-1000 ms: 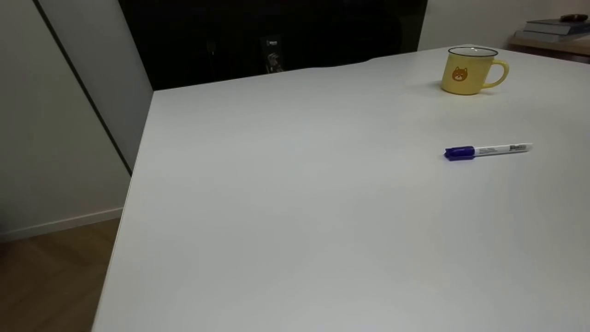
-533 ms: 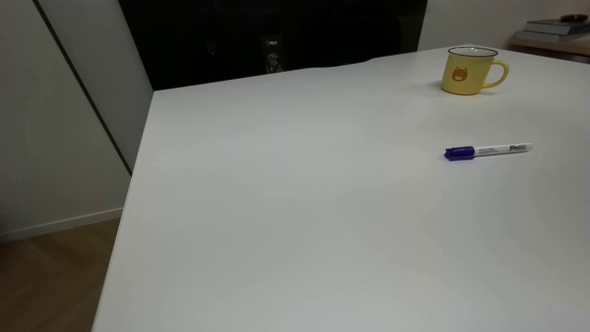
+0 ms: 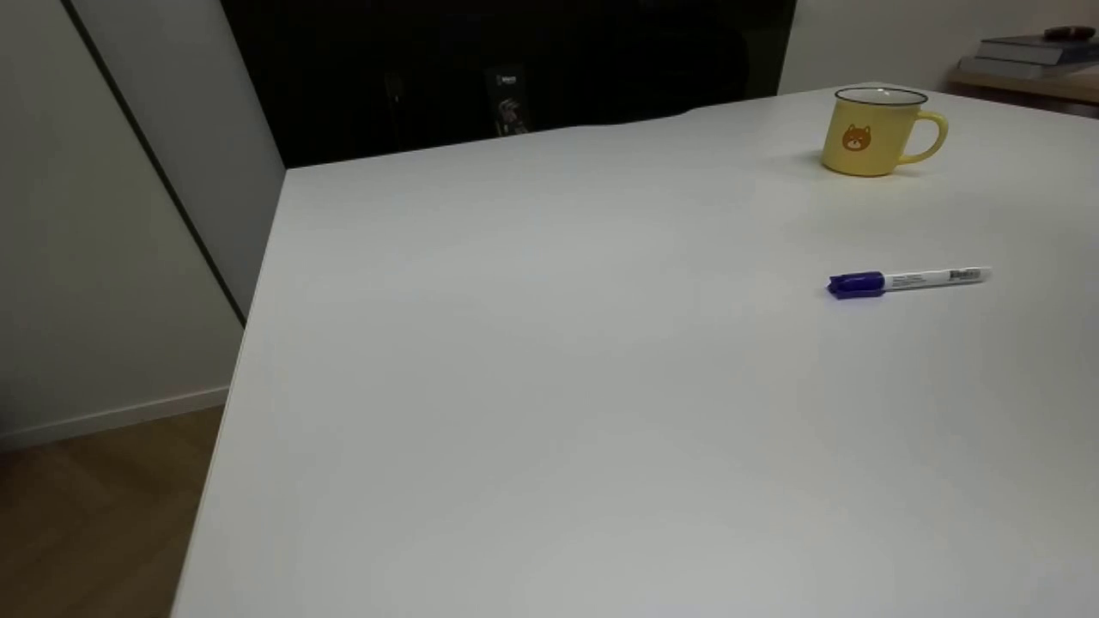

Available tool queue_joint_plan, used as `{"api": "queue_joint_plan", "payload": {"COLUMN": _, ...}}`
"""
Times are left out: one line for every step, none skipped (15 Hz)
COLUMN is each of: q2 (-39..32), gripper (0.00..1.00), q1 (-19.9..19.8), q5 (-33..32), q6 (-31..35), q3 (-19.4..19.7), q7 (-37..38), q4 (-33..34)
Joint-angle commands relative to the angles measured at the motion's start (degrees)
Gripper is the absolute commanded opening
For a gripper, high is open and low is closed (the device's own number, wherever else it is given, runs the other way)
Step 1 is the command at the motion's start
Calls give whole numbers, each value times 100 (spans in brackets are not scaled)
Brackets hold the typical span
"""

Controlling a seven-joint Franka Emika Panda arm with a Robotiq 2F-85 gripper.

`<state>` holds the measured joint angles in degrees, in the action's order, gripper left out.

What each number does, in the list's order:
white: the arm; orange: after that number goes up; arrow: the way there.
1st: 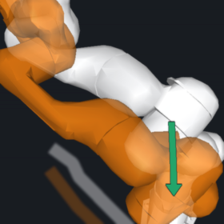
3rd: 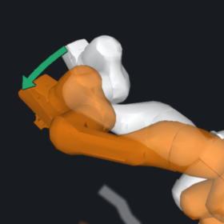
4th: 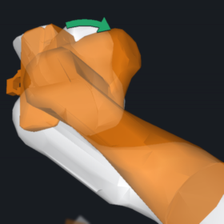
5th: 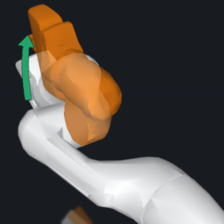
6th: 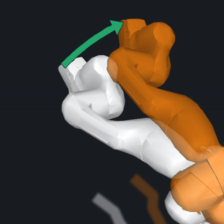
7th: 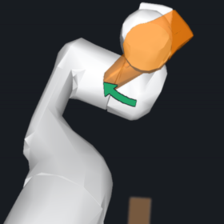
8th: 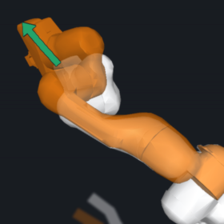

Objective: Put the blue marker in the yellow mug

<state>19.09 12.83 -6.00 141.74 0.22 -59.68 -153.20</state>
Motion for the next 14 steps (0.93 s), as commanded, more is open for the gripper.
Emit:
{"api": "queue_joint_plan", "payload": {"q2": -364, "gripper": 100, "q1": -175, "q5": -170, "q6": 637, "q3": 1, "q7": -52, "q4": -111}}
{"api": "queue_joint_plan", "payload": {"q2": -506, "gripper": 100, "q1": -210, "q5": -171, "q6": 811, "q3": 15, "q7": -58, "q4": -132}}
{"api": "queue_joint_plan", "payload": {"q2": -629, "gripper": 100, "q1": -236, "q5": -149, "q6": 957, "q3": 21, "q7": -76, "q4": -152}}
{"api": "queue_joint_plan", "payload": {"q2": -767, "gripper": 100, "q1": -260, "q5": -125, "q6": 1111, "q3": 29, "q7": -96, "q4": -169}}
{"api": "queue_joint_plan", "payload": {"q2": -900, "gripper": 100, "q1": -278, "q5": -99, "q6": 1237, "q3": 33, "q7": -133, "q4": -174}}
{"api": "queue_joint_plan", "payload": {"q2": -1048, "gripper": 100, "q1": -279, "q5": -34, "q6": 1368, "q3": 40, "q7": -194, "q4": -175}}
{"api": "queue_joint_plan", "payload": {"q2": -1200, "gripper": 100, "q1": -290, "q5": -4, "q6": 1481, "q3": 26, "q7": -234, "q4": -162}}
{"api": "queue_joint_plan", "payload": {"q2": -1359, "gripper": 100, "q1": -283, "q5": 70, "q6": 1581, "q3": 12, "q7": -307, "q4": -141}}
{"api": "queue_joint_plan", "payload": {"q2": -1507, "gripper": 100, "q1": -292, "q5": 116, "q6": 1667, "q3": -12, "q7": -355, "q4": -116}}
{"api": "queue_joint_plan", "payload": {"q2": -1662, "gripper": 100, "q1": -299, "q5": 180, "q6": 1764, "q3": -34, "q7": -426, "q4": -95}}
{"api": "queue_joint_plan", "payload": {"q2": -1827, "gripper": 100, "q1": -306, "q5": 277, "q6": 1837, "q3": -68, "q7": -520, "q4": -60}}
{"api": "queue_joint_plan", "payload": {"q2": -1981, "gripper": 100, "q1": -313, "q5": 441, "q6": 1918, "q3": -110, "q7": -662, "q4": -36}}
{"api": "queue_joint_plan", "payload": {"q2": -2142, "gripper": 100, "q1": -336, "q5": 606, "q6": 1992, "q3": -174, "q7": -791, "q4": -5}}
{"api": "queue_joint_plan", "payload": {"q2": -2274, "gripper": 100, "q1": -369, "q5": 773, "q6": 2038, "q3": -256, "q7": -925, "q4": 28}}
